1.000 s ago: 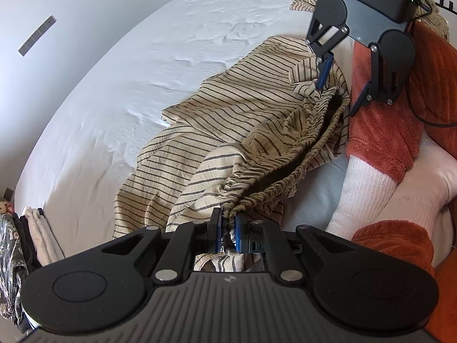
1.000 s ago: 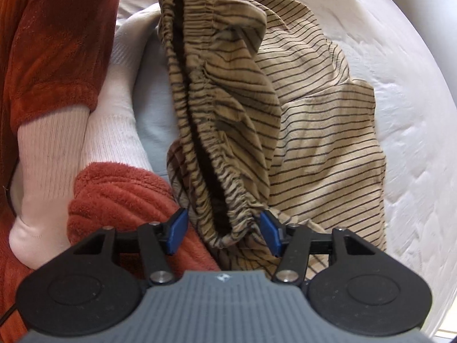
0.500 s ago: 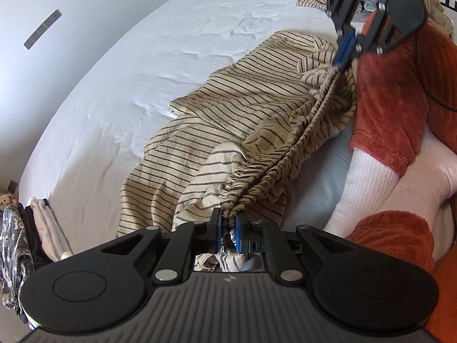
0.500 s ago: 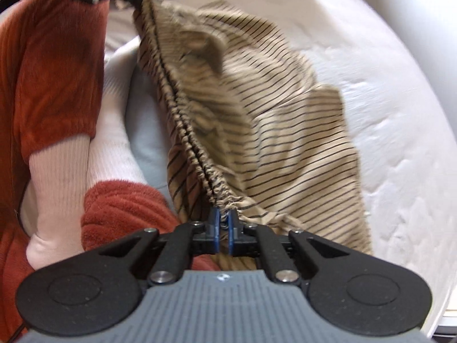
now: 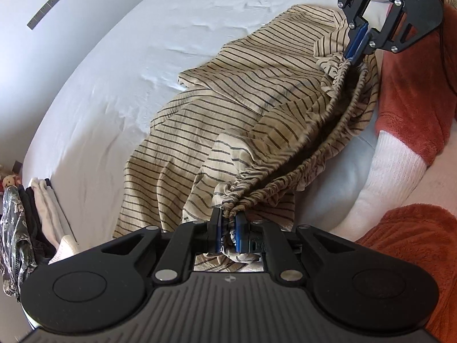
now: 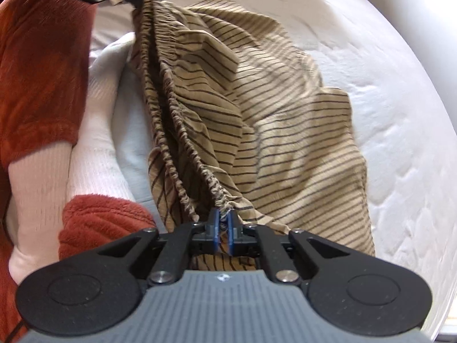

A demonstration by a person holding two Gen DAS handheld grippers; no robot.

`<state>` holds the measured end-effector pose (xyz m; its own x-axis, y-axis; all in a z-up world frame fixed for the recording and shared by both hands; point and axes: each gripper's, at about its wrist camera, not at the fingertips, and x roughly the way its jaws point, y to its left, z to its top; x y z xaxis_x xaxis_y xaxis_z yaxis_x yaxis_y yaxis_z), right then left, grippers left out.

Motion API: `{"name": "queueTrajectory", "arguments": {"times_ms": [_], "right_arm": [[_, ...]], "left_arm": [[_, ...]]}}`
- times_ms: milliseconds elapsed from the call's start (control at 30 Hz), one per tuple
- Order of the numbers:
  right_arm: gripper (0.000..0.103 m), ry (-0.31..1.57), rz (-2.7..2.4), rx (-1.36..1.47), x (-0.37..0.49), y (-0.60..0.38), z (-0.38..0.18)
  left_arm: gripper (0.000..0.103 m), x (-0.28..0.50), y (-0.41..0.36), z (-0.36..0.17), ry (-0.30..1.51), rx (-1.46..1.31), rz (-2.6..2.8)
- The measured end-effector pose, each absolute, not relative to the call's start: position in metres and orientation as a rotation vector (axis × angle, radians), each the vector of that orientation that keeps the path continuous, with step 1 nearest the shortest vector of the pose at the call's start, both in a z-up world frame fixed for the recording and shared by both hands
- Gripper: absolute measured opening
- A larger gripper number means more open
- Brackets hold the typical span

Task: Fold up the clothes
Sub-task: 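Hold the waistband with both grippers and pull it taut along the trousers, then lift the trousers by the waistband with both grippers, letting the legs hang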

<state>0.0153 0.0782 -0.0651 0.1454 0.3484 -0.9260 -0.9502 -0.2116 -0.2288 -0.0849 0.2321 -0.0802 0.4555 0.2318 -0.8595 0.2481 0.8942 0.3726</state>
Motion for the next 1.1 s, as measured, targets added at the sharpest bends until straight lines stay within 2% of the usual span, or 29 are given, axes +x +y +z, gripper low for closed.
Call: {"name": "queueTrajectory", "arguments": {"times_ms": [33, 133, 200, 300, 367, 433, 600, 667, 733, 800, 1100], "right_arm": [[0.031, 0.681, 1.396, -1.220, 0.013, 0.077, -0.063], [0.056, 0.648, 1.442, -1.236, 0.005, 0.075, -0.058], [0.064, 0.626, 1.473, -1.247, 0.000, 0.074, -0.055], [0.064, 0.593, 1.484, -1.272, -0.012, 0.078, -0.061], [0.062, 0.585, 1.468, -1.290, -0.018, 0.086, -0.073], [0.050, 0.596, 1.445, -1.313, -0.021, 0.093, -0.085], [0.047, 0.561, 1.398, -1.359, -0.024, 0.095, -0.104], [0.042, 0.537, 1.364, -1.370, -0.025, 0.094, -0.108], [0.032, 0.518, 1.337, -1.382, -0.025, 0.092, -0.112], [0.014, 0.528, 1.328, -1.362, -0.020, 0.089, -0.111], [0.009, 0.582, 1.348, -1.218, -0.003, 0.063, -0.041]], "left_arm": [[0.010, -0.085, 0.233, -0.080, 1.110, 0.486, -0.013], [0.010, -0.086, 0.234, -0.078, 1.112, 0.482, -0.017], [0.010, -0.087, 0.234, -0.076, 1.113, 0.478, -0.017], [0.010, -0.088, 0.232, -0.072, 1.107, 0.462, -0.015], [0.010, -0.088, 0.232, -0.069, 1.101, 0.451, -0.016], [0.010, -0.089, 0.232, -0.066, 1.097, 0.451, -0.014], [0.010, -0.092, 0.232, -0.059, 1.088, 0.439, -0.009], [0.010, -0.092, 0.232, -0.058, 1.085, 0.431, -0.010], [0.010, -0.093, 0.231, -0.058, 1.084, 0.433, -0.010], [0.010, -0.095, 0.231, -0.058, 1.085, 0.437, -0.011], [0.010, -0.105, 0.232, -0.055, 1.098, 0.434, -0.083]]}}
